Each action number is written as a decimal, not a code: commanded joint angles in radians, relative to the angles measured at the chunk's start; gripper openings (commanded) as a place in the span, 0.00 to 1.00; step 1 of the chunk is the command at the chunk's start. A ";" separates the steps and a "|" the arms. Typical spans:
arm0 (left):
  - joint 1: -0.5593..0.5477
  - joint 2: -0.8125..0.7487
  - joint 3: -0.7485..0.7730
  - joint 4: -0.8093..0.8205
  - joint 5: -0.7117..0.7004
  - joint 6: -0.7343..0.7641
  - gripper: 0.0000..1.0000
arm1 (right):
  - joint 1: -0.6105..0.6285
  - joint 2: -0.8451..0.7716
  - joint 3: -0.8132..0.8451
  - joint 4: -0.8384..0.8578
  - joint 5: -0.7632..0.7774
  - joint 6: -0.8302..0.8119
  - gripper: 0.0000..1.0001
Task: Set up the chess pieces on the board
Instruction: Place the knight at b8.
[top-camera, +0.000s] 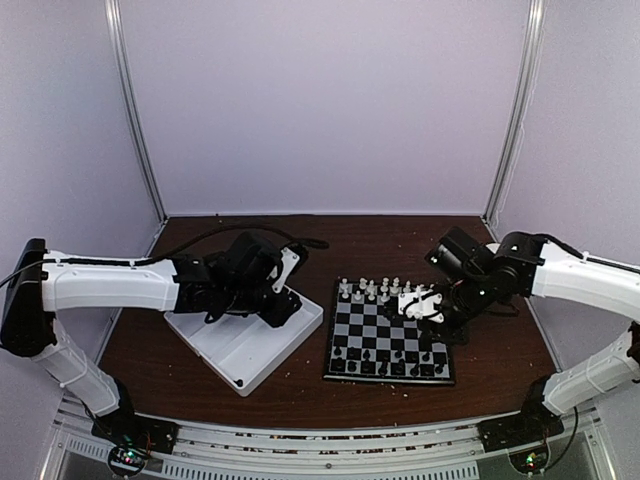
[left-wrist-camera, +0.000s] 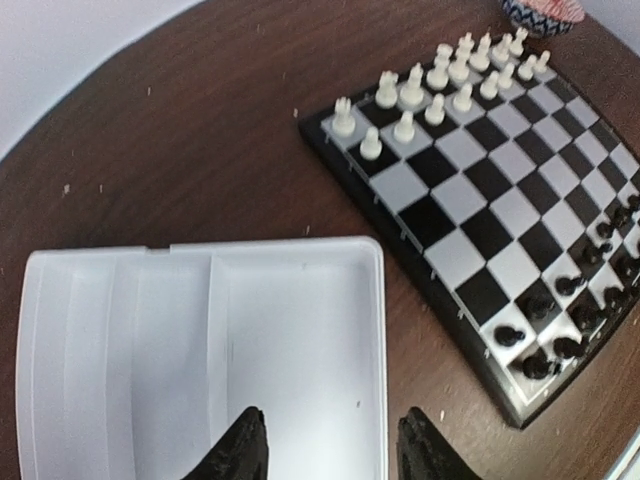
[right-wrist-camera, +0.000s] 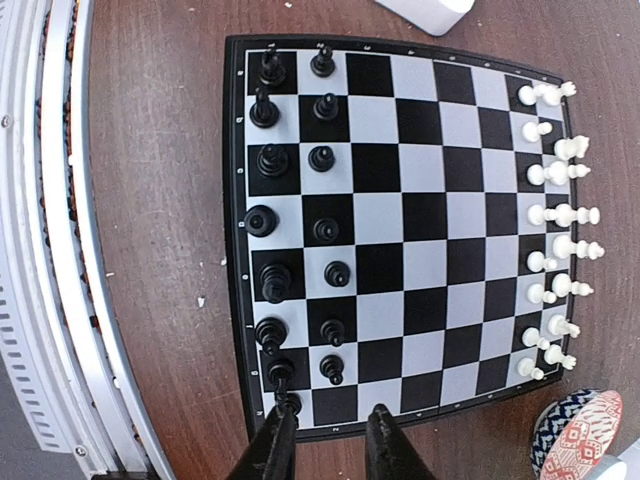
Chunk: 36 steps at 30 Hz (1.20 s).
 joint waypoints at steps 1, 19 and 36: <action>0.008 -0.084 -0.103 -0.198 0.025 -0.219 0.45 | -0.039 -0.003 0.022 -0.027 -0.053 0.032 0.26; -0.076 0.009 -0.171 -0.185 0.132 -0.198 0.43 | -0.065 0.135 0.103 -0.051 -0.088 0.028 0.26; -0.097 0.090 -0.151 -0.110 0.092 -0.084 0.45 | -0.065 0.172 0.090 -0.048 -0.078 0.037 0.26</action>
